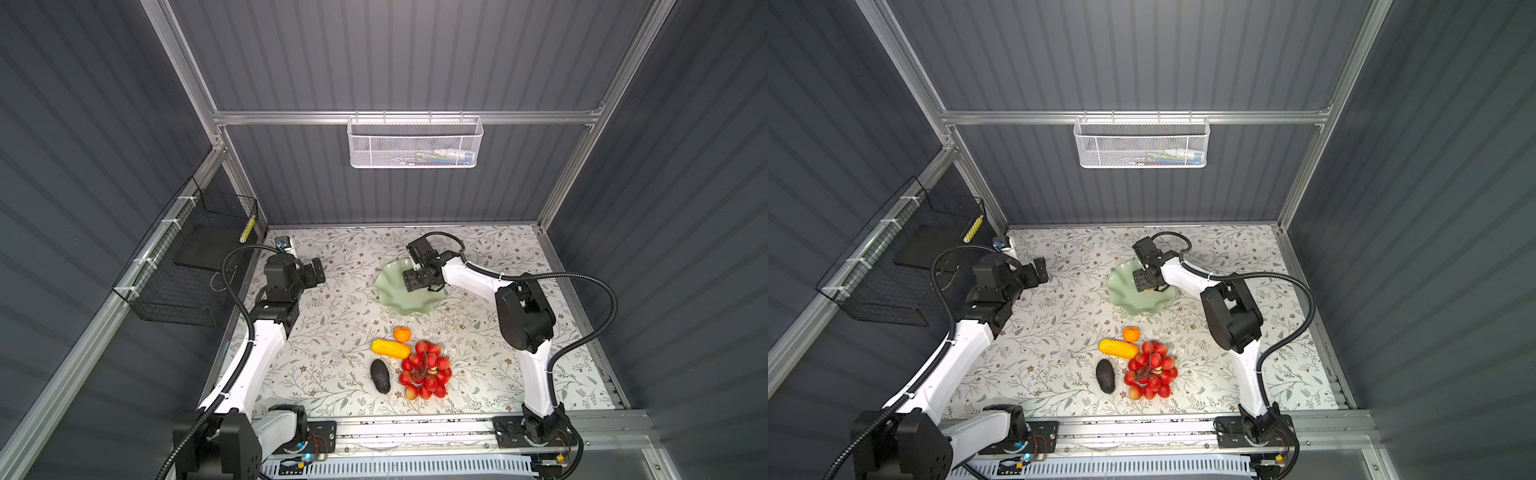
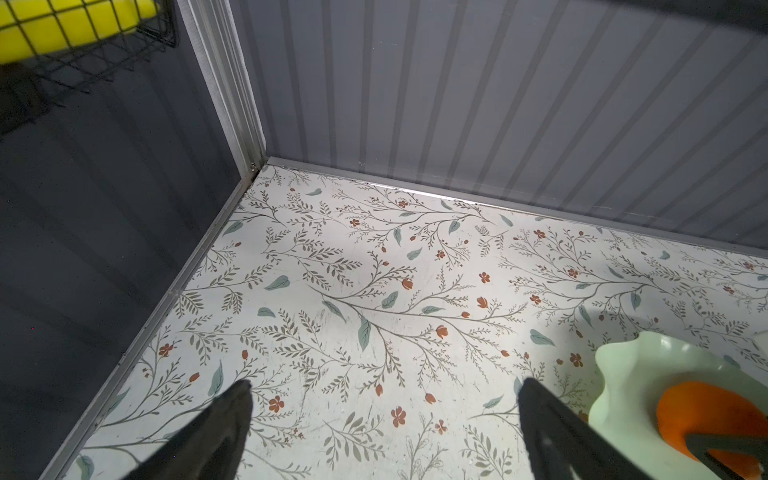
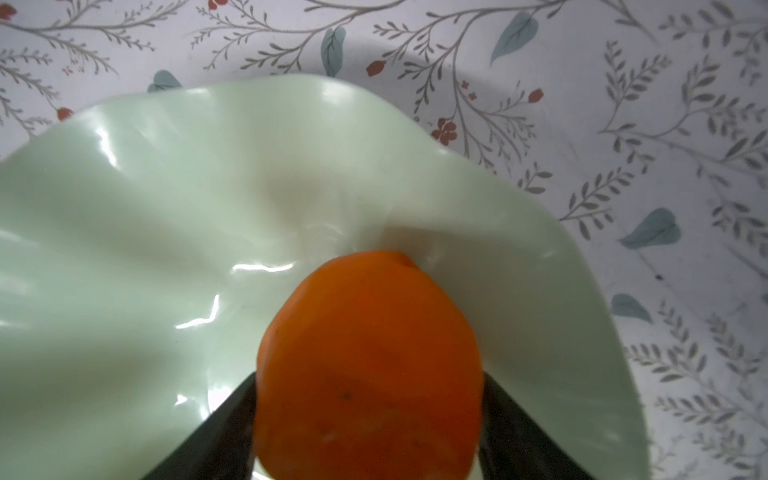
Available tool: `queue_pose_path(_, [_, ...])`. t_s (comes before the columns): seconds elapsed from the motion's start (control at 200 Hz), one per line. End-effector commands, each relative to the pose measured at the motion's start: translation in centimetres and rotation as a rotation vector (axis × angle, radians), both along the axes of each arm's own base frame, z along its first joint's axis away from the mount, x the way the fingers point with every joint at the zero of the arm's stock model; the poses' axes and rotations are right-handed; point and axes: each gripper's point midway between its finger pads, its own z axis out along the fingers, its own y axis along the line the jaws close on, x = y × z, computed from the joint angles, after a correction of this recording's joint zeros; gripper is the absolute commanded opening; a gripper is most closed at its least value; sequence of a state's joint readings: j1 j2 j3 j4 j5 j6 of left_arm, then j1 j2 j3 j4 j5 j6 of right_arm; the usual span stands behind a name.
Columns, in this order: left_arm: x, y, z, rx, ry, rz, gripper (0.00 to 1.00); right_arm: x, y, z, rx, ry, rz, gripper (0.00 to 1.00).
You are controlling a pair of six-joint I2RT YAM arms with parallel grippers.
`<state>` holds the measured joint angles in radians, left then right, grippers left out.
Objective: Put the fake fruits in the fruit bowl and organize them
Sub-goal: 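Carry the orange fruit with the right gripper into the green bowl and release, then grasp the dark avocado with the left gripper while the right arm withdraws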
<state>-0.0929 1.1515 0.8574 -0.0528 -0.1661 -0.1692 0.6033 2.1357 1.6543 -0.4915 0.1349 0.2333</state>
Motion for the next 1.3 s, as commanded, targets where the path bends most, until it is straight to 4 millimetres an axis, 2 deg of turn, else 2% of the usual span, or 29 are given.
queue_pose_path(0.0, [0.3,-0.9,0.2,-0.038,0.017,-0.033,1.00,1.1,0.5,4.2,0.058,-0.077,-0.005,0.84])
queue_pose_path(0.135, [0.5,-1.7,-0.3,-0.064,0.070,-0.067,0.98,1.1,-0.1,10.4,0.145,-0.192,-0.030,0.95])
queue_pose_path(0.215, [0.2,-2.1,-0.4,-0.070,0.119,-0.081,0.91,0.5,-1.2,13.5,0.194,-0.254,-0.057,0.99])
queue_pose_path(0.295, [-0.8,-3.3,-0.3,-0.093,0.184,-0.144,0.84,-0.6,-2.7,15.3,0.260,-0.296,-0.085,0.99])
queue_pose_path(0.305, [-1.0,-3.4,-0.3,-0.100,0.191,-0.148,0.83,-0.7,-2.8,16.1,0.277,-0.312,-0.087,0.99])
queue_pose_path(0.31, [-1.1,-3.4,-0.3,-0.103,0.194,-0.150,0.83,-1.0,-3.0,15.6,0.272,-0.302,-0.089,0.99])
queue_pose_path(0.32, [-1.3,-3.6,-0.4,-0.111,0.202,-0.157,0.82,-1.0,-3.1,16.2,0.290,-0.317,-0.094,0.99])
queue_pose_path(0.36, [-2.4,-4.3,-0.7,-0.144,0.230,-0.178,0.79,-1.6,-4.1,16.7,0.320,-0.333,-0.109,0.99])
queue_pose_path(0.485, [-6.5,-7.6,-2.6,-0.184,0.322,-0.231,0.76,-3.5,-7.7,16.5,0.352,-0.379,-0.177,0.99])
queue_pose_path(0.57, [-9.6,-10.5,-5.1,-0.230,0.411,-0.254,0.75,-4.4,-9.9,15.9,0.344,-0.394,-0.226,0.99])
queue_pose_path(0.66, [-12.7,-12.9,-7.9,-0.270,0.487,-0.248,0.73,-4.7,-11.4,15.6,0.332,-0.400,-0.255,0.99])
queue_pose_path(0.79, [-16.4,-15.1,-10.0,-0.229,0.514,-0.245,0.72,-5.0,-12.7,15.4,0.313,-0.408,-0.277,0.99])
queue_pose_path(1.056, [-20.7,-19.6,-13.5,-0.094,0.641,-0.327,0.73,-5.4,-13.5,14.8,0.312,-0.396,-0.291,0.99])
queue_pose_path(1.296, [-23.4,-21.2,-16.8,-0.061,0.741,-0.346,0.74,-5.9,-14.0,14.5,0.311,-0.396,-0.298,0.99])
